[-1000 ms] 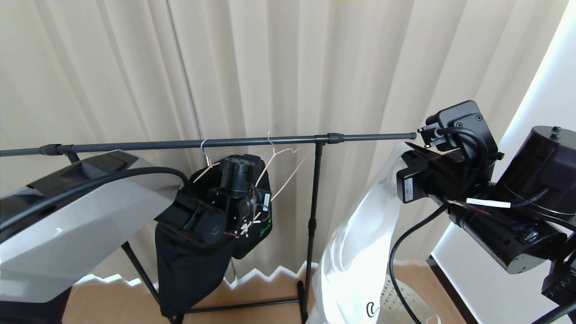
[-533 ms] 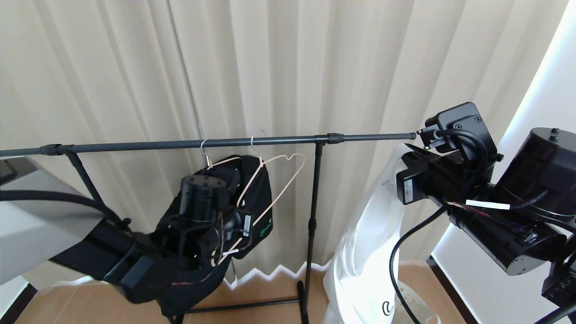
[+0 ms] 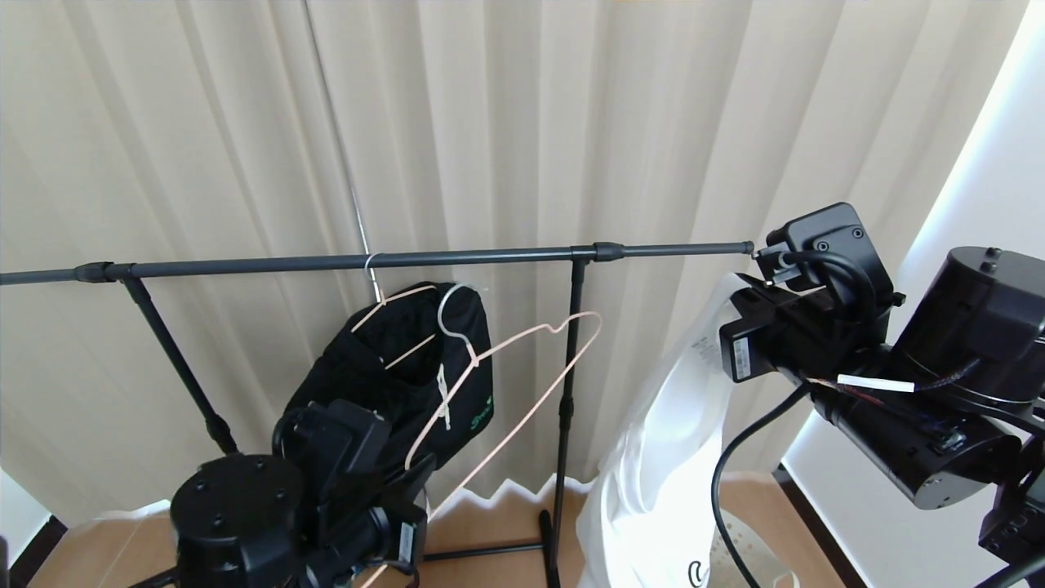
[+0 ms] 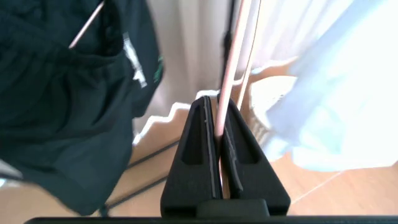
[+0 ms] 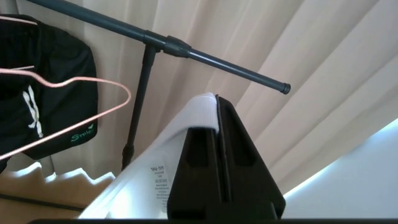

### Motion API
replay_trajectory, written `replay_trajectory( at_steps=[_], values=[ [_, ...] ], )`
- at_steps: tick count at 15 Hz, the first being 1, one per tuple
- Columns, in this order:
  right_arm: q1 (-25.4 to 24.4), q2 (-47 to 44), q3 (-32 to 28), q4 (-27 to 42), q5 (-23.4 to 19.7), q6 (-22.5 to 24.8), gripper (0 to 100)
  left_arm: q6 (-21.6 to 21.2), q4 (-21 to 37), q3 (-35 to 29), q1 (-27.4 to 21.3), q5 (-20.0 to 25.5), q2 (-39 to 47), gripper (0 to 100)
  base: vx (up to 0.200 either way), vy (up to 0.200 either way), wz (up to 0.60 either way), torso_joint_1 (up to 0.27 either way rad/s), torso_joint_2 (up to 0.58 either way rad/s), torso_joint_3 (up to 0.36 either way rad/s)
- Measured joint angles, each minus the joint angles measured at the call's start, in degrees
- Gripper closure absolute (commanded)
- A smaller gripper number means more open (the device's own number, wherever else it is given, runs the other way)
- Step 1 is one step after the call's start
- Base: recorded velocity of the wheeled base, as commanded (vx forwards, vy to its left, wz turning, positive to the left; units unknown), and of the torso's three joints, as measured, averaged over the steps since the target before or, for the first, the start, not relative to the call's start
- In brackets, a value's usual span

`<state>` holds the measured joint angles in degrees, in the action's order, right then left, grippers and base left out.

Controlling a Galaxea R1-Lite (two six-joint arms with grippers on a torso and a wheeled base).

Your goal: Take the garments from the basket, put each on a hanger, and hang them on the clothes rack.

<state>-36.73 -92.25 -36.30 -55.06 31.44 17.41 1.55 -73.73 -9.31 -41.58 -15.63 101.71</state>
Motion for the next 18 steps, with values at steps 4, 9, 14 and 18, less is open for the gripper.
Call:
replay_trajectory(
  at_steps=[4,9,14,18],
  values=[
    [0.88,-2.18,-0.51,0.05,3.80,0.27,100,-2.12,-6.88,6.34,-1.94,0.13,-0.94,100,0.000,0.000,0.00,0.000,0.00,0.000],
    [1.04,-5.94,-2.41,-0.02,11.07,0.84,100,-2.10,-8.70,9.05,-4.11,0.30,-1.12,100,0.000,0.000,0.00,0.000,0.00,0.000],
    [1.58,-9.00,-3.44,-0.13,14.18,0.79,100,-2.08,-8.70,9.26,-7.40,0.33,-0.80,100,0.000,0.000,0.00,0.000,0.00,0.000],
    [1.40,-9.87,-3.61,-0.17,14.18,0.77,100,-1.90,-10.70,9.31,-10.26,0.24,1.84,100,0.000,0.000,0.00,0.000,0.00,0.000]
  ],
)
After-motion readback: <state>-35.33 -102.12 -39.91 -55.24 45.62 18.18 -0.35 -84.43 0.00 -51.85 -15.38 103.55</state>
